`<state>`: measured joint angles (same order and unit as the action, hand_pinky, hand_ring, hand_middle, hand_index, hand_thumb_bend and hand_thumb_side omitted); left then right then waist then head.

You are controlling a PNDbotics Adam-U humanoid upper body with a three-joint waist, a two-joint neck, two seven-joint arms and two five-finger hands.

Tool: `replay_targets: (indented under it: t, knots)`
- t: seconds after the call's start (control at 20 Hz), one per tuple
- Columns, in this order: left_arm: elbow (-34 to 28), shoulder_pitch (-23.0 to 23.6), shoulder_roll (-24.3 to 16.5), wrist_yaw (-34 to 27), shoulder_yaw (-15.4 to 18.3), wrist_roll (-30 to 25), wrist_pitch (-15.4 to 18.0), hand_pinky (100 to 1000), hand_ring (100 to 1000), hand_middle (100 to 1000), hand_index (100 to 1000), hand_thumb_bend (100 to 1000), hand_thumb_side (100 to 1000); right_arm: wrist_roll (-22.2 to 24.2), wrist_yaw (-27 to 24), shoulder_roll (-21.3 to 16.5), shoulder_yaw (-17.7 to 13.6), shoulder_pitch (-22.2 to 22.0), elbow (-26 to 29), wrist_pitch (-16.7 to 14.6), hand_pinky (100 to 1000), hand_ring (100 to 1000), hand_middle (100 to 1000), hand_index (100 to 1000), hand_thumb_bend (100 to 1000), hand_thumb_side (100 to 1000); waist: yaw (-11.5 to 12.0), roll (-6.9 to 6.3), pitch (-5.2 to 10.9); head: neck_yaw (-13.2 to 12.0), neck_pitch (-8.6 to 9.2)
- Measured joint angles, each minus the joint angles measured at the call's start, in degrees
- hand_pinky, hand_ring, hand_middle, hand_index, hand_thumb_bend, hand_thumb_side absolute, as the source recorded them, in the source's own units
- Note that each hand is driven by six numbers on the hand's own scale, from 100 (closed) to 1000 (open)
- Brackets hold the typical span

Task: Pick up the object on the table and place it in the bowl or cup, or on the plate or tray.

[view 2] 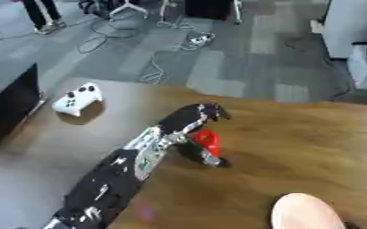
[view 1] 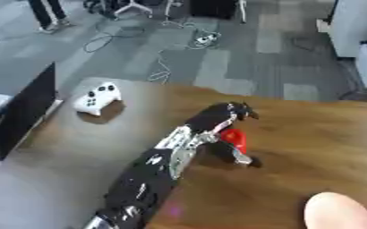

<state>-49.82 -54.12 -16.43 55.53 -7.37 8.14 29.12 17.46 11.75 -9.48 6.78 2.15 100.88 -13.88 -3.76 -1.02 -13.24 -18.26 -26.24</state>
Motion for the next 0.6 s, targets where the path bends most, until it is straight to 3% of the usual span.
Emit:
replay_targets:
  t: [0.6]
  knots:
    - [0.7, -0.5, -0.7, 2.9, 0.0, -1.4, -0.7, 592, 681, 740, 834, 745, 748, 0.0, 0.1, 0.0, 0.0, 0.0, 1.1, -0.6, 594, 706, 594, 981, 100, 1000, -0.5, 0.05, -0.53, 0.0, -0.1]
